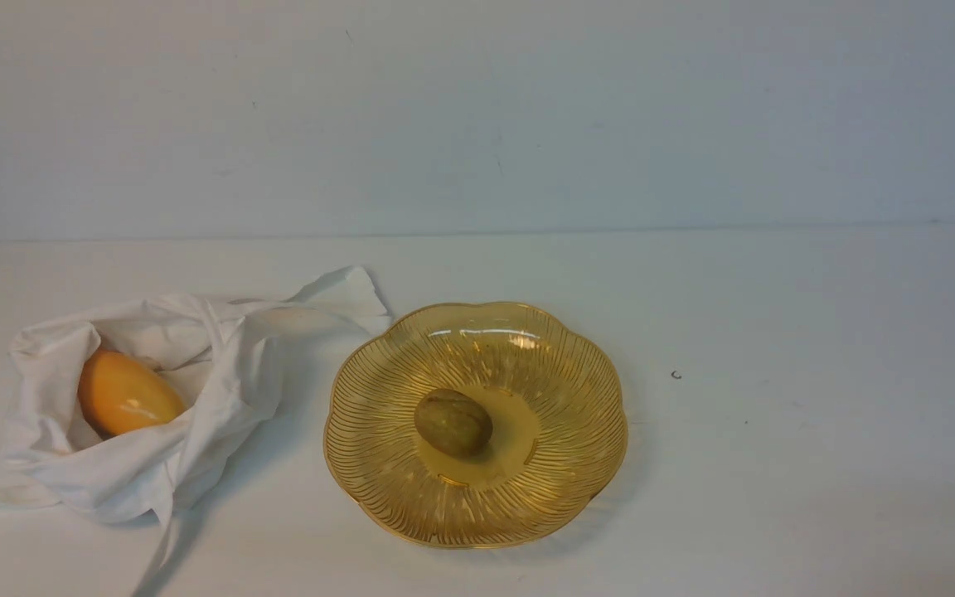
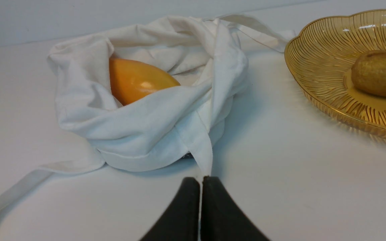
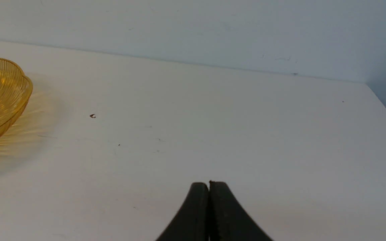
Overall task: Take the fruit out of the cloth bag on the white table and place them on a plate.
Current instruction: 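Reach into the cloth bag and grasp the fruit inside with the left gripper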
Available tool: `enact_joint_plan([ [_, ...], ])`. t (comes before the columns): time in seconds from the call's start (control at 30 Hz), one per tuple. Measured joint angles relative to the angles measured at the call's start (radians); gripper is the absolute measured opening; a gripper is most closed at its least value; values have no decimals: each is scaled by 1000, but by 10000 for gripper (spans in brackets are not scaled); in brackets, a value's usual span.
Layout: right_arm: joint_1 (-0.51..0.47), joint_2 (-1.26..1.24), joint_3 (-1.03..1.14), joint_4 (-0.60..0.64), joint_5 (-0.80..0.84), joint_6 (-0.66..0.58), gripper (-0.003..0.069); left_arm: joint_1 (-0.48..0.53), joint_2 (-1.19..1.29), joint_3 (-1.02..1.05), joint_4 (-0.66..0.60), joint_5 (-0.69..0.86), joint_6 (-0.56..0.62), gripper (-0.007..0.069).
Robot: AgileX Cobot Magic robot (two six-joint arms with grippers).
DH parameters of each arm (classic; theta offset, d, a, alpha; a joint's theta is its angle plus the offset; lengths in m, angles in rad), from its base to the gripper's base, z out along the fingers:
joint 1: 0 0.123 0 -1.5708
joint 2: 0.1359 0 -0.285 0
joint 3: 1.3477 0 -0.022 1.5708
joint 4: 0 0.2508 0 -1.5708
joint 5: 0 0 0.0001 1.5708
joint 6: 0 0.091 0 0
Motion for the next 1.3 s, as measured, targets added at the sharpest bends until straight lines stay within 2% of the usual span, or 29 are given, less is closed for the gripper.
enact_joint_plan([
  [0.33,0,0,0,0,0,0,-13,0,0,1,13,-9,-13,-8],
  [0.5,0,0,0,0,0,0,-13,0,0,2,-167,-62,-141,-8],
  [0.57,0,0,0,0,0,0,-13,0,0,4,-317,-77,-215,-8],
  [0.67,0,0,0,0,0,0,-13,0,0,4,-446,-102,-253,-8],
  [0.87,0,0,0,0,0,0,-13,0,0,4,-580,-295,-270,-8],
  [0.93,0,0,0,0,0,0,-13,0,0,4,-606,-403,-270,-8],
  [1.0,0,0,0,0,0,0,-13,0,0,-15,-611,-434,-269,-8],
  [1.17,0,0,0,0,0,0,-13,0,66,-187,-562,-307,-175,-8],
  [1.23,0,0,0,0,0,0,-13,0,209,-316,-511,-160,-90,-8],
  [1.3,0,0,0,0,0,0,-13,0,327,-393,-476,-55,-66,-8],
])
